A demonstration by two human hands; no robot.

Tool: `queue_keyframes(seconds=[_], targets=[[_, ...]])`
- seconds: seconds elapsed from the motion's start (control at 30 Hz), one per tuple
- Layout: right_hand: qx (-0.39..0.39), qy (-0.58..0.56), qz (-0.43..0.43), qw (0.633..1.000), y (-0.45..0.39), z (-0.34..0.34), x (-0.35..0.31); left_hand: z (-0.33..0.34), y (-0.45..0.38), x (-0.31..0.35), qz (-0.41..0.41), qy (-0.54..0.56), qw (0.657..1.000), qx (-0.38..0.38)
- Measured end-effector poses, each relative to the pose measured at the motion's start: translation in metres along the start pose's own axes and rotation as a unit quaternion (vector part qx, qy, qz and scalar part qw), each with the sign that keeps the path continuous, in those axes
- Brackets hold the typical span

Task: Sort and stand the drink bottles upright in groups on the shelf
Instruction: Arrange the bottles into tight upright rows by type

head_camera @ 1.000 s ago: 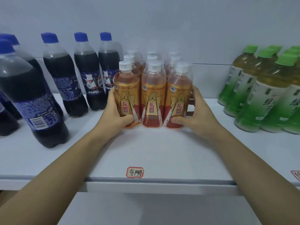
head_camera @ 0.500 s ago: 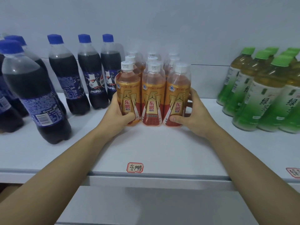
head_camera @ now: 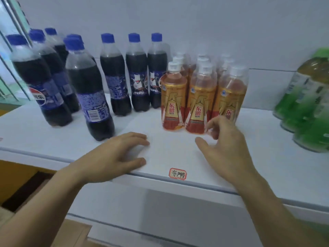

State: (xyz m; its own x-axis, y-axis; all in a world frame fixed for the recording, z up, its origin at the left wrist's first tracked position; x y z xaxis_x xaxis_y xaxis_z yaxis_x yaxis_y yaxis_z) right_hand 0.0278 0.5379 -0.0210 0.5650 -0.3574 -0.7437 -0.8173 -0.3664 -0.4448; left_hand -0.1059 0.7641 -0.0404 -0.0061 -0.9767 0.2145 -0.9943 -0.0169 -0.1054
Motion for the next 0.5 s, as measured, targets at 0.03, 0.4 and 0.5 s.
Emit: queue_keyframes(seconds=[0.03,0.4,0.5], targets=[[-0.041,-0.003,-0.022,0.999,0.003,0.024,-0.016,-0.007,0.011,-0.008,-0.009,-0.005,1.000,-0.002],[-0.302,-0.082,-0.117,0.943,0.045,0.230,-0.163,-0.086,0.126,-0.129,-0.202,-0.137,0.969,0.050],[-0.322,-0.077,-0.113,0.937,0.048,0.258,-0.184,-0.097,0.138,-0.158,-0.215,-0.144,0.963,0.069]])
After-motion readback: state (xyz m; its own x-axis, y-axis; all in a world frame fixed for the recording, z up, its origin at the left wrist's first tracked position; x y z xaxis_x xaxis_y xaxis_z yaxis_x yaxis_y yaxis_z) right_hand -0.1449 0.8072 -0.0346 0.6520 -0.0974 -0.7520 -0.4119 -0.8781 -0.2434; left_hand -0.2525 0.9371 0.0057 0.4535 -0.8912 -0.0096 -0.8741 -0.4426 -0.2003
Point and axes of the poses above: each hand's wrist, its own y-axis away from the middle knuckle, its own z-axis out of the palm, x = y × z, the point moved 9 cm from there along -y, towards the middle knuckle, and after that the axes turned 10 degrees about -y, right-handed, at the moved point
